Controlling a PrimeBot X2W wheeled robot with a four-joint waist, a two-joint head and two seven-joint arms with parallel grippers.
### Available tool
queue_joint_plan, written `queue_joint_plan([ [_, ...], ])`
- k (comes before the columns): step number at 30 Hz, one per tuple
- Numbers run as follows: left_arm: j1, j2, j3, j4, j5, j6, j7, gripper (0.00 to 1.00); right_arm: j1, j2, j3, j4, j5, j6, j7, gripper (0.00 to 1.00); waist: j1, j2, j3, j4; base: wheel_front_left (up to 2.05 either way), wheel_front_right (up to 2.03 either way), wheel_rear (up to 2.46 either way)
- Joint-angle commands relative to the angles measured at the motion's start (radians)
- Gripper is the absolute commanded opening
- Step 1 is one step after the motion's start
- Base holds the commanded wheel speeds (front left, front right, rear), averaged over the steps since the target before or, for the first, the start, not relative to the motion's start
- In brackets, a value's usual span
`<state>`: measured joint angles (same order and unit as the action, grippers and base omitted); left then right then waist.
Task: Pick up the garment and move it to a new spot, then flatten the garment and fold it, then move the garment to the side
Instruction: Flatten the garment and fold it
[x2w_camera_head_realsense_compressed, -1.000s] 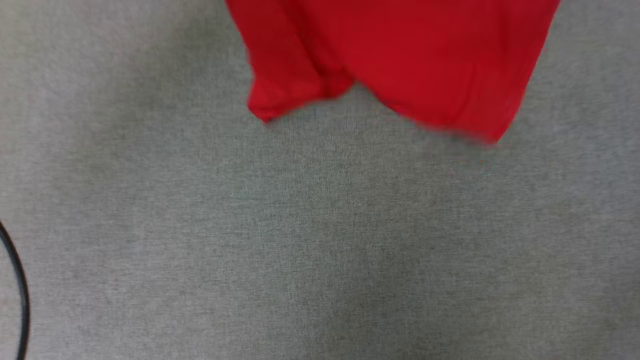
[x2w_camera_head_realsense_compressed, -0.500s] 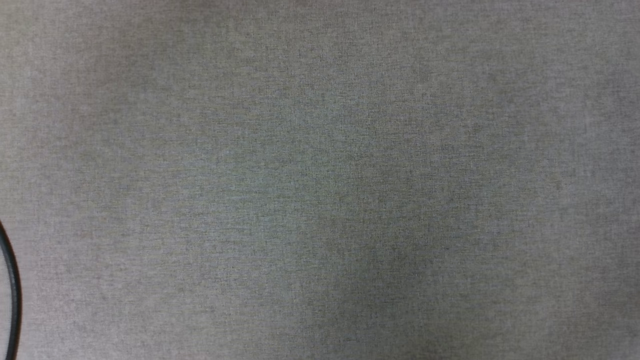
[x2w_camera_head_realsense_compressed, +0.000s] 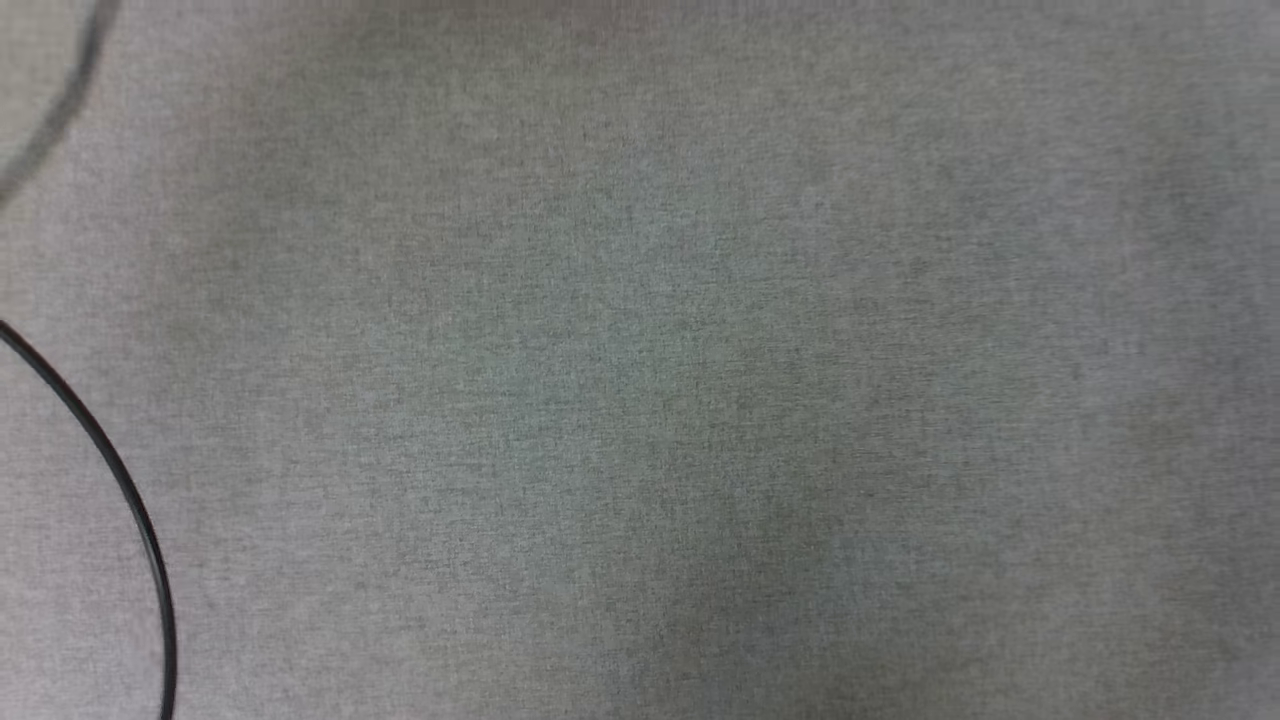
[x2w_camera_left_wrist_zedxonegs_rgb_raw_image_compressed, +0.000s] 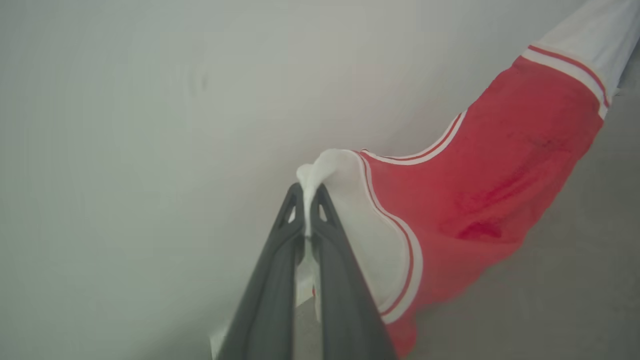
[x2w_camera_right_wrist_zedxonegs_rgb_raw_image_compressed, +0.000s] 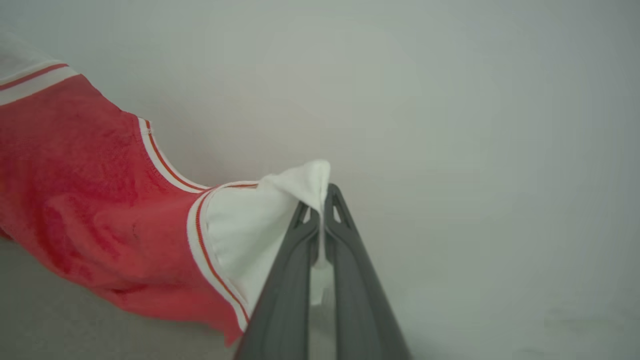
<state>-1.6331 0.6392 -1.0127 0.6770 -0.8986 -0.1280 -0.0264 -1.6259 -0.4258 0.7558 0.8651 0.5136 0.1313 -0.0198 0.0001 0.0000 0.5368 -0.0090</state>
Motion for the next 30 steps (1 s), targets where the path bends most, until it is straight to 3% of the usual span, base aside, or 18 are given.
queue_joint_plan([
  [1,0.04,0.007,-0.008,-0.01,-0.006,-0.001,-0.015,0.0,0.039,0.007,0.006,0.009,0.013,-0.001,-0.018,0.0,-0.0001,0.0,-0.018,-0.006,0.0,0.0,0.0],
  [6,0.234,0.027,-0.038,-0.055,-0.046,0.013,-0.068,0.0,0.207,0.018,0.069,0.022,0.068,-0.001,-0.064,0.0,-0.0001,0.0,-0.071,-0.009,0.0,0.0,0.0],
  [13,0.528,0.071,-0.05,-0.173,-0.127,0.106,-0.14,0.0,0.441,-0.013,0.163,-0.02,0.162,-0.001,-0.121,0.0,-0.0001,0.0,-0.167,-0.02,0.0,0.0,0.0],
  [24,0.992,0.228,-0.076,-0.448,-0.266,0.258,-0.21,0.0,0.788,-0.16,0.247,-0.15,0.286,-0.001,-0.145,0.0,-0.0001,0.0,-0.339,-0.032,0.0,0.0,0.0],
  [30,1.17,0.285,-0.052,-0.532,-0.338,0.319,-0.232,0.0,0.966,-0.241,0.226,-0.206,0.305,-0.001,-0.155,0.0,-0.0001,0.0,-0.4,-0.029,0.0,0.0,0.0],
])
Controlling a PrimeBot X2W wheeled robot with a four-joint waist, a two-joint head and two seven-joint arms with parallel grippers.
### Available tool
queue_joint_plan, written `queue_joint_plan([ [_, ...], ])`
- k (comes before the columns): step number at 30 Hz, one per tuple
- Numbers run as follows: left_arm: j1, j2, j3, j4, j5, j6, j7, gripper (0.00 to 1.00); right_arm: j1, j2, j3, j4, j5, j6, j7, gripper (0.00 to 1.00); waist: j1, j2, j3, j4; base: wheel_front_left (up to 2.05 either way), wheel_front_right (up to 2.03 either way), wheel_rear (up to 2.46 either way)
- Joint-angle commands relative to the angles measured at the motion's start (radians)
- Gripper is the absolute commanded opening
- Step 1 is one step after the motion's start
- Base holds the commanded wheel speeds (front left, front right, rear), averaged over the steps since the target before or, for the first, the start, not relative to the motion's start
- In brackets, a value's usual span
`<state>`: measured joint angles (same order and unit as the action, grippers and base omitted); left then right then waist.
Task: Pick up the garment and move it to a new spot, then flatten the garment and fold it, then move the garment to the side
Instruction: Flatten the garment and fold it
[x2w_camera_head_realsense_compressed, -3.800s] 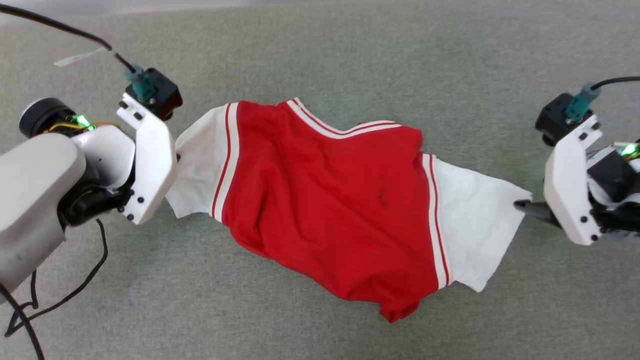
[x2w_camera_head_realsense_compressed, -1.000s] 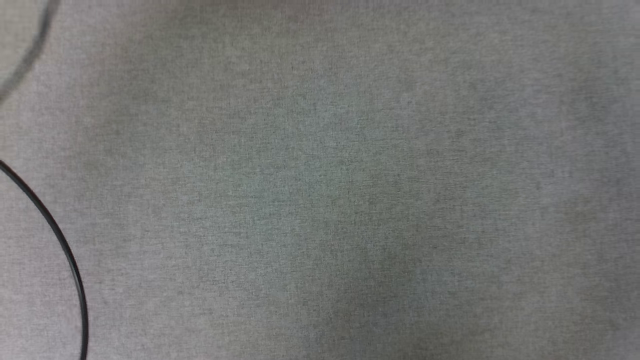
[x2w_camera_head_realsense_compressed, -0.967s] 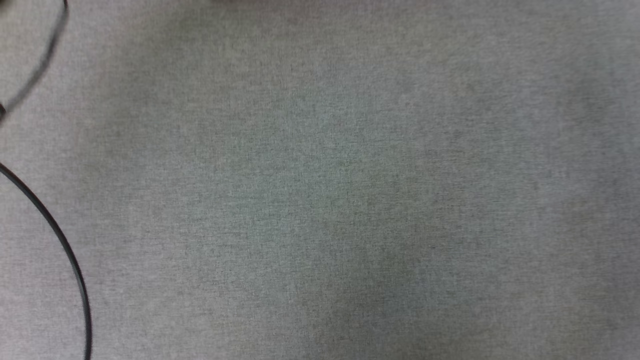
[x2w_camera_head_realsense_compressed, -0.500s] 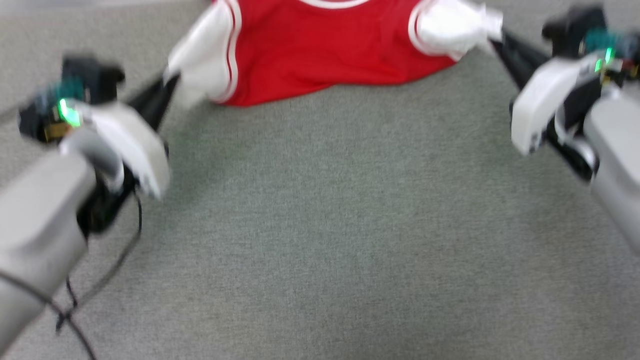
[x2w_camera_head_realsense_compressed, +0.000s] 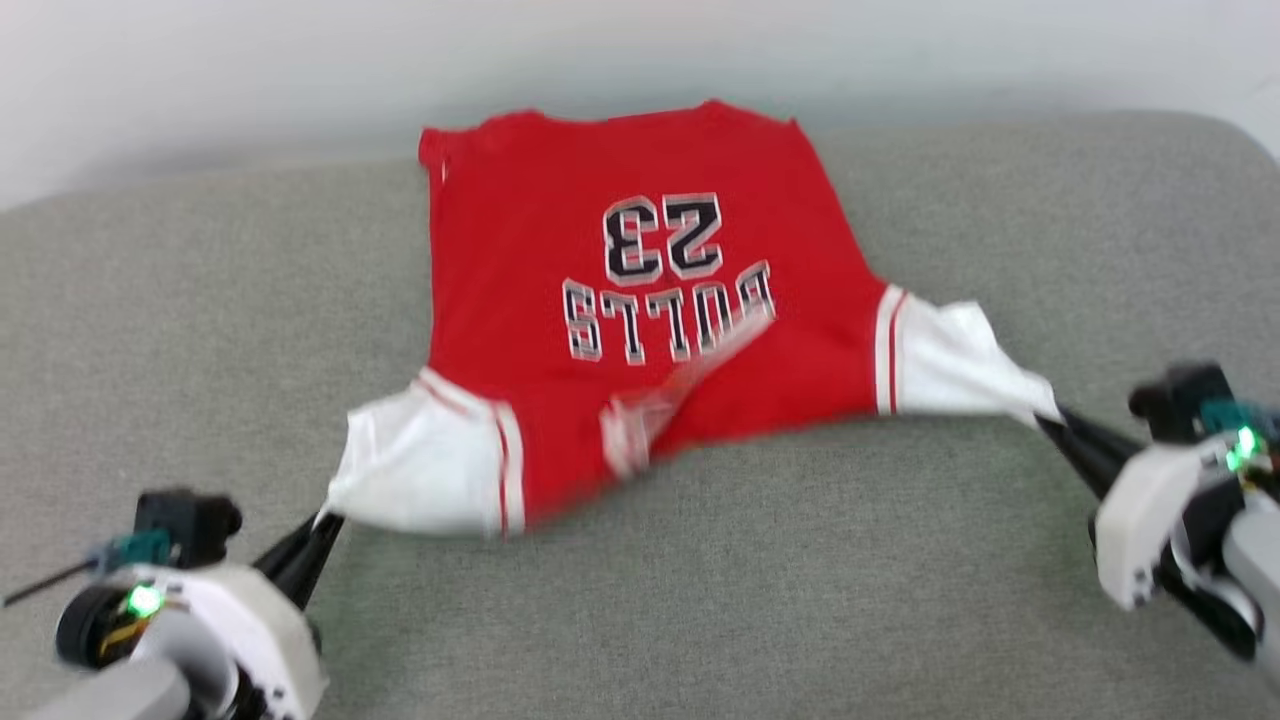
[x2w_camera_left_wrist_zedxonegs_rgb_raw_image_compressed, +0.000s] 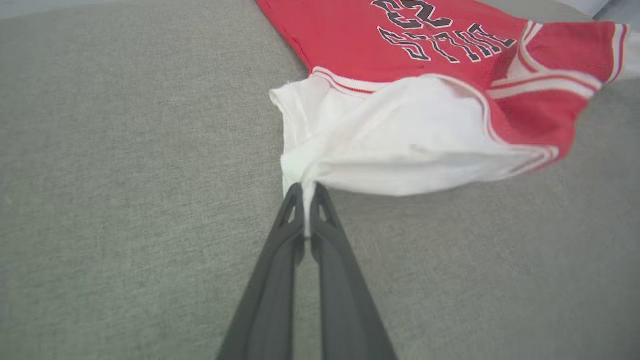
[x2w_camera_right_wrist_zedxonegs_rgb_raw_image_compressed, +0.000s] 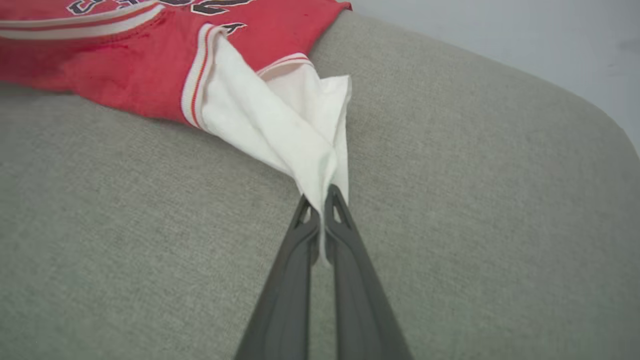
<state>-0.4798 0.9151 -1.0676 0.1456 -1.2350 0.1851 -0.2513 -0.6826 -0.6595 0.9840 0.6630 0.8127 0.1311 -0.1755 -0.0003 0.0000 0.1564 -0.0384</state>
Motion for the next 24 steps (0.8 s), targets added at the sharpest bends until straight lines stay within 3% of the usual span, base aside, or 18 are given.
queue_joint_plan([
  [1,0.041,0.025,0.011,-0.01,-0.005,0.019,-0.008,0.0,0.051,-0.019,-0.009,-0.013,0.005,-0.001,0.003,0.0,0.0003,0.0,-0.028,-0.001,0.0,0.0,0.0],
  [13,0.361,0.031,0.099,-0.089,0.004,0.102,-0.015,0.0,0.412,-0.115,-0.156,-0.139,0.033,-0.001,0.037,0.0,0.0003,0.0,-0.111,-0.005,0.0,0.0,0.0],
  [23,0.454,0.001,0.15,-0.089,0.061,0.109,-0.014,0.0,0.605,-0.137,-0.285,-0.278,-0.013,-0.001,0.156,0.0,0.0003,0.0,-0.116,0.004,0.0,0.0,0.0],
  [24,0.452,0.0,0.154,-0.09,0.066,0.109,-0.014,0.0,0.61,-0.13,-0.303,-0.29,-0.025,-0.001,0.167,0.28,0.0003,0.0,-0.116,0.005,0.0,0.0,0.0],
])
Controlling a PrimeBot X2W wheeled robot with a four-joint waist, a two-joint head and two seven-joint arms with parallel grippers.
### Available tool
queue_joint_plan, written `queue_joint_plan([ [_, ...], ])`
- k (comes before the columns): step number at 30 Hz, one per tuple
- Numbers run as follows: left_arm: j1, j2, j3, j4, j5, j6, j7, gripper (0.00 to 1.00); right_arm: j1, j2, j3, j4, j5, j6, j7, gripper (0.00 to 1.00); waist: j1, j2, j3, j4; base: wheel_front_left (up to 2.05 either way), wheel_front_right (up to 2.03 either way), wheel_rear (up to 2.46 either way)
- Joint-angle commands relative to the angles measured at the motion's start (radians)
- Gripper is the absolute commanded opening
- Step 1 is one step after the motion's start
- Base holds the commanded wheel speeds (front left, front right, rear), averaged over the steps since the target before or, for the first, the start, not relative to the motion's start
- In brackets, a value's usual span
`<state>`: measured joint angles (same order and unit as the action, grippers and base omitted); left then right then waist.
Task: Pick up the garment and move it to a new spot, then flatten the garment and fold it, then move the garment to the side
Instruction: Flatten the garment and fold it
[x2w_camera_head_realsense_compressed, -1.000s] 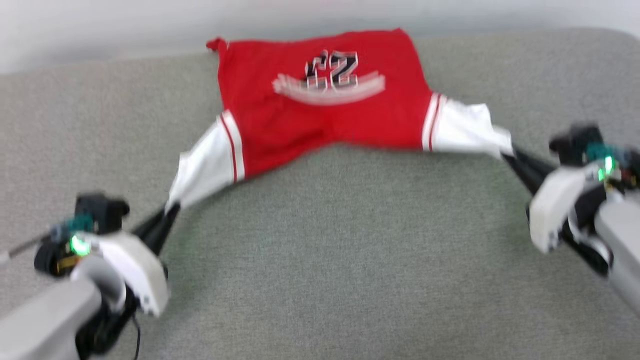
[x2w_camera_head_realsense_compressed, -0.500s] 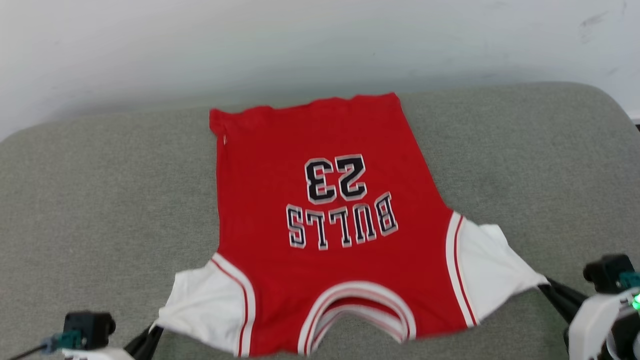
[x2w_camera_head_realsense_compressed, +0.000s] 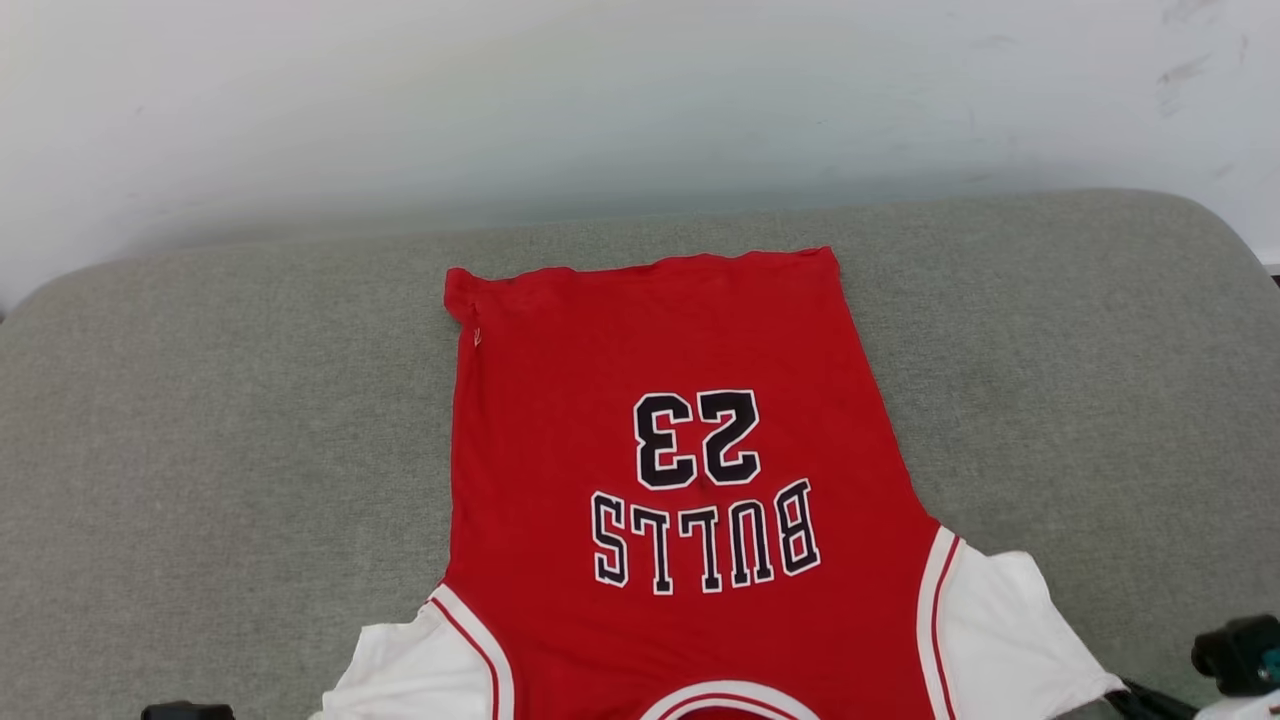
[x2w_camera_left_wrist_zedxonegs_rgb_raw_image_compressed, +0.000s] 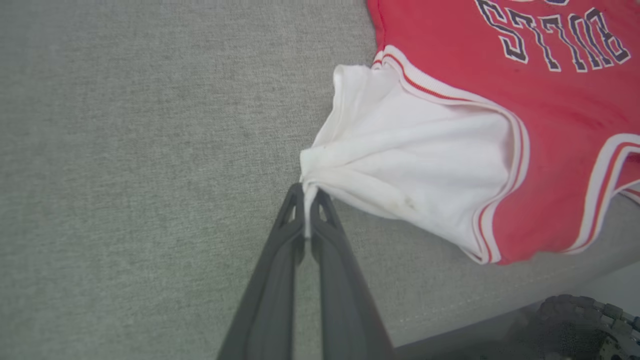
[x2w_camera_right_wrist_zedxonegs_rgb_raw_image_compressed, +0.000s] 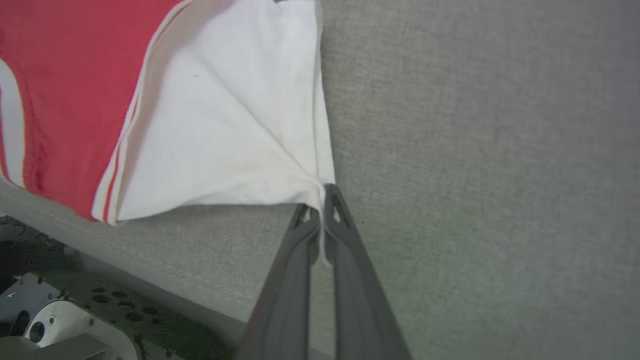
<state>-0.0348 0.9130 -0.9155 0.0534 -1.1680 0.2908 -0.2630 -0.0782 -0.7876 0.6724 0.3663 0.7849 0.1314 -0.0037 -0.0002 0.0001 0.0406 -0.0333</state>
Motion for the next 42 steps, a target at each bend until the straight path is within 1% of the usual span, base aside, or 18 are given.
queue_joint_plan([
  [1,0.005,-0.002,0.009,-0.001,0.003,0.003,-0.002,0.0,0.005,0.003,-0.012,-0.008,-0.014,-0.001,0.008,1.0,0.0002,-0.0001,0.001,0.001,0.0,0.0,0.0],
  [3,-0.003,-0.006,0.035,-0.007,0.018,0.015,-0.002,0.0,-0.013,0.008,-0.033,-0.054,-0.042,-0.001,0.057,1.0,0.0002,-0.0001,0.009,-0.001,0.0,0.0,0.0],
  [6,-0.009,-0.01,0.056,-0.023,0.042,0.02,-0.002,0.0,-0.102,0.003,-0.098,-0.123,-0.097,-0.001,0.099,1.0,0.0002,-0.0001,0.028,-0.003,0.0,0.0,0.0],
  [9,-0.028,-0.007,0.064,-0.046,0.066,0.024,-0.002,0.0,-0.183,0.002,-0.143,-0.186,-0.131,-0.001,0.16,1.0,0.0002,-0.0001,0.054,0.01,0.0,0.0,0.0],
  [13,-0.066,-0.008,0.063,-0.086,0.107,0.034,0.001,0.0,-0.332,-0.01,-0.208,-0.267,-0.155,-0.001,0.234,1.0,0.0002,-0.0001,0.11,0.045,0.0,0.0,0.0],
  [17,-0.116,-0.014,0.066,-0.131,0.15,0.054,0.003,0.0,-0.508,0.005,-0.259,-0.304,-0.14,-0.001,0.326,1.0,0.0002,-0.0001,0.185,0.085,0.0,0.0,0.0],
  [21,-0.164,-0.028,0.073,-0.168,0.191,0.071,0.002,0.0,-0.702,0.013,-0.236,-0.277,-0.114,-0.001,0.489,1.0,0.0002,-0.0001,0.266,0.124,0.0,0.0,0.0],
  [27,-0.236,-0.058,0.071,-0.204,0.248,0.082,0.006,0.0,-0.96,0.026,-0.138,-0.169,0.001,-0.001,0.879,1.0,0.0002,-0.0001,0.382,0.186,0.0,0.0,0.0],
  [31,-0.283,-0.084,0.064,-0.225,0.284,0.082,0.006,0.0,-1.084,0.049,-0.127,-0.073,-0.008,-0.001,1.059,1.0,0.0002,-0.0001,0.457,0.229,0.0,0.0,0.0],
  [35,-0.328,-0.108,0.058,-0.246,0.317,0.079,0.006,0.0,-1.179,0.082,-0.145,0.016,-0.067,-0.001,1.157,1.0,0.0002,-0.0001,0.531,0.273,0.0,0.0,0.0],
  [39,-0.365,-0.131,0.058,-0.264,0.345,0.081,0.005,0.0,-1.232,0.122,-0.168,0.084,-0.137,-0.001,1.191,1.0,0.0002,-0.0001,0.6,0.306,0.0,0.0,0.0],
  [42,-0.386,-0.142,0.047,-0.271,0.367,0.072,0.006,0.0,-1.242,0.15,-0.187,0.128,-0.178,-0.001,1.193,1.0,0.0002,-0.0001,0.638,0.32,0.0,0.0,0.0],
])
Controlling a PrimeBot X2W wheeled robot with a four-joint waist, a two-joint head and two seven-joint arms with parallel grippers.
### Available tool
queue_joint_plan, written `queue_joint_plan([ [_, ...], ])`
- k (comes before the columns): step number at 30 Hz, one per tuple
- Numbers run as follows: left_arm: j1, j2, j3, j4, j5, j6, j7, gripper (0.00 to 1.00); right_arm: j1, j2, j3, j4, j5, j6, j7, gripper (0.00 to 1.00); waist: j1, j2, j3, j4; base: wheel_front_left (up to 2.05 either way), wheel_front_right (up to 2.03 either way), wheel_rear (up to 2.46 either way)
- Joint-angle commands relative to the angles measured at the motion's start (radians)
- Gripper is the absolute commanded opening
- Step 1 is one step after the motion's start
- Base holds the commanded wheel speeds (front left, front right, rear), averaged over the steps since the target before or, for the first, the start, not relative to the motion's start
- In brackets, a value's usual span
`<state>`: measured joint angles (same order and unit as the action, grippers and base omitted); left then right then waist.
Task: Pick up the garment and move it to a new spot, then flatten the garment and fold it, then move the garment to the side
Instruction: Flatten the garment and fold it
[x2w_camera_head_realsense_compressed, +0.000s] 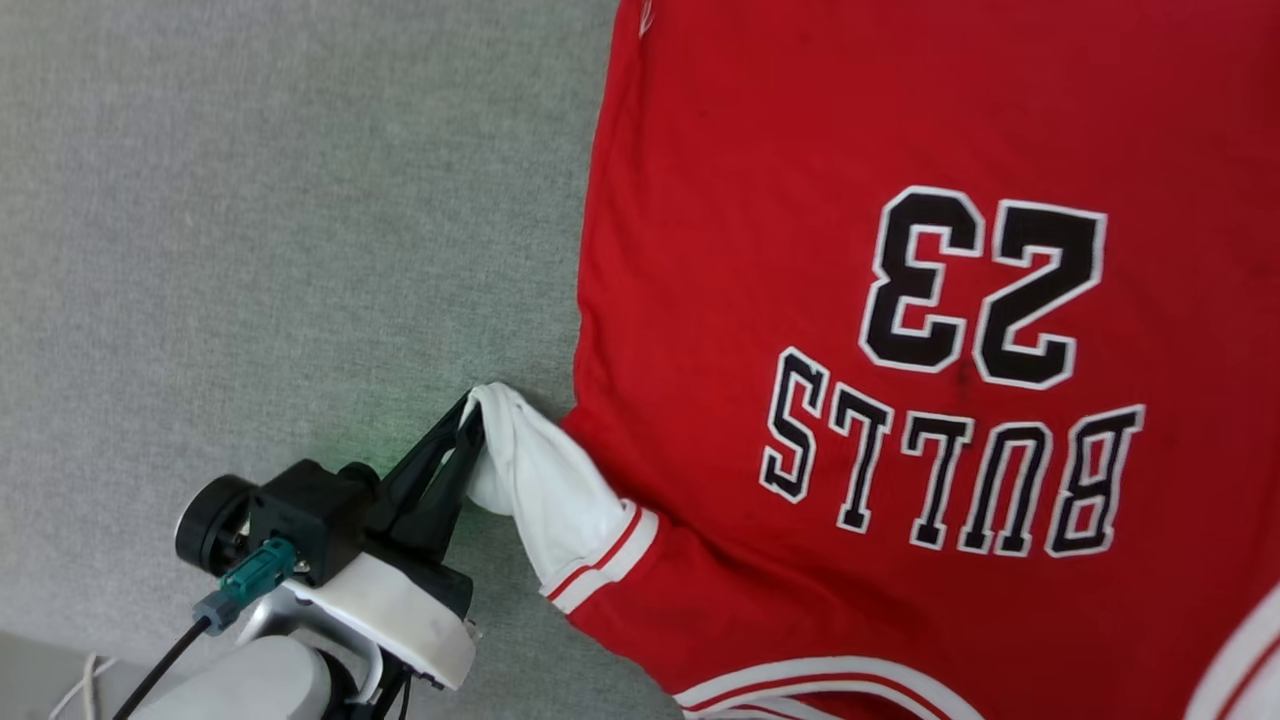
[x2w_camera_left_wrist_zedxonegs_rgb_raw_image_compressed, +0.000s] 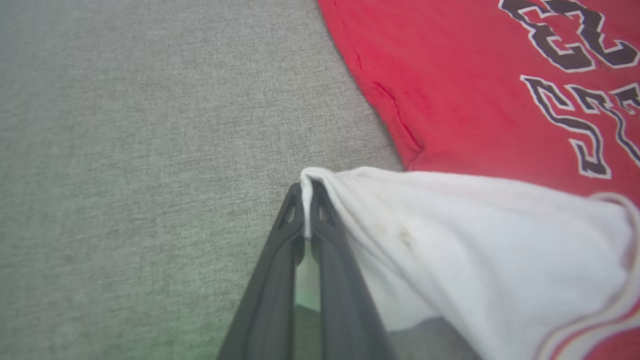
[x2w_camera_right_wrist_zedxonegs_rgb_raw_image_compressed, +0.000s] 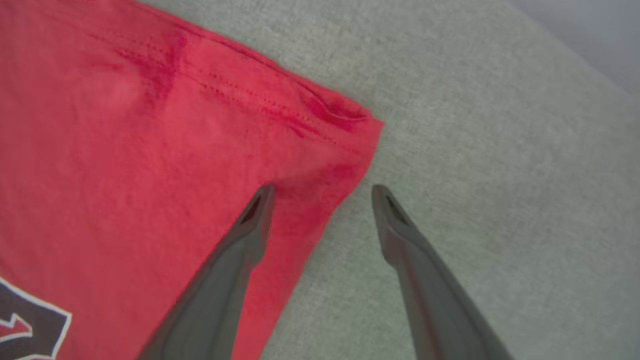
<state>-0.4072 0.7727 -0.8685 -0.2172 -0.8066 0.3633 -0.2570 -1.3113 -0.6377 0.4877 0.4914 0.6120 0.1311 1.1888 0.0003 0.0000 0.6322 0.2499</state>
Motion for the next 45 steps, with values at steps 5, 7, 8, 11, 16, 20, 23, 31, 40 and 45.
queue_joint_plan([
  [5,-0.046,-0.013,-0.016,0.006,0.042,0.005,0.011,0.0,0.076,0.017,0.009,0.051,-0.017,-0.001,0.002,1.0,-0.0003,0.0,0.068,0.046,0.0,0.0,0.0],
  [7,-0.052,-0.017,-0.018,0.008,0.047,0.007,0.014,0.0,0.101,0.02,0.008,0.061,-0.016,-0.001,0.002,1.0,-0.0003,0.0,0.069,0.043,0.0,0.0,0.0],
  [8,-0.052,-0.018,-0.019,0.007,0.048,0.008,0.015,0.0,0.108,0.019,0.007,0.062,-0.016,-0.001,0.001,0.4,-0.0003,0.0,0.066,0.04,0.0,0.0,0.0],
  [11,-0.043,-0.017,-0.019,0.011,0.049,0.014,0.014,0.0,0.095,0.015,0.001,0.045,-0.012,-0.001,-0.021,0.0,-0.0003,0.0,0.041,0.028,0.0,0.0,0.0],
  [16,-0.002,-0.005,-0.006,0.022,0.029,0.028,0.006,0.0,0.055,0.014,0.009,0.001,0.009,-0.001,-0.079,0.0,-0.0003,0.0,-0.042,-0.004,0.0,0.0,0.0],
  [20,0.042,0.016,0.002,0.027,0.012,0.04,0.003,0.0,0.087,-0.025,0.061,-0.048,0.063,-0.001,-0.114,0.0,-0.0003,0.0,-0.119,-0.037,0.0,0.0,0.0],
  [23,0.078,0.034,0.003,0.026,-0.001,0.047,0.003,0.0,0.132,-0.084,0.121,-0.118,0.109,-0.001,-0.142,0.0,-0.0003,0.0,-0.176,-0.064,0.0,0.0,0.0],
  [31,0.166,0.071,0.013,0.01,-0.042,0.082,0.001,0.0,0.365,-0.31,0.225,-0.34,0.26,-0.001,-0.226,0.0,-0.0003,0.0,-0.296,-0.135,0.0,0.0,0.0],
  [40,0.235,0.104,0.025,-0.008,-0.06,0.112,-0.002,0.0,0.759,-0.474,0.199,-0.451,0.383,-0.001,-0.371,0.0,-0.0003,0.0,-0.346,-0.201,0.0,0.0,0.0],
  [45,0.243,0.108,0.026,-0.013,-0.062,0.112,-0.002,0.0,0.944,-0.488,0.171,-0.428,0.414,-0.001,-0.441,0.0,-0.0003,0.0,-0.351,-0.211,0.0,0.0,0.0],
])
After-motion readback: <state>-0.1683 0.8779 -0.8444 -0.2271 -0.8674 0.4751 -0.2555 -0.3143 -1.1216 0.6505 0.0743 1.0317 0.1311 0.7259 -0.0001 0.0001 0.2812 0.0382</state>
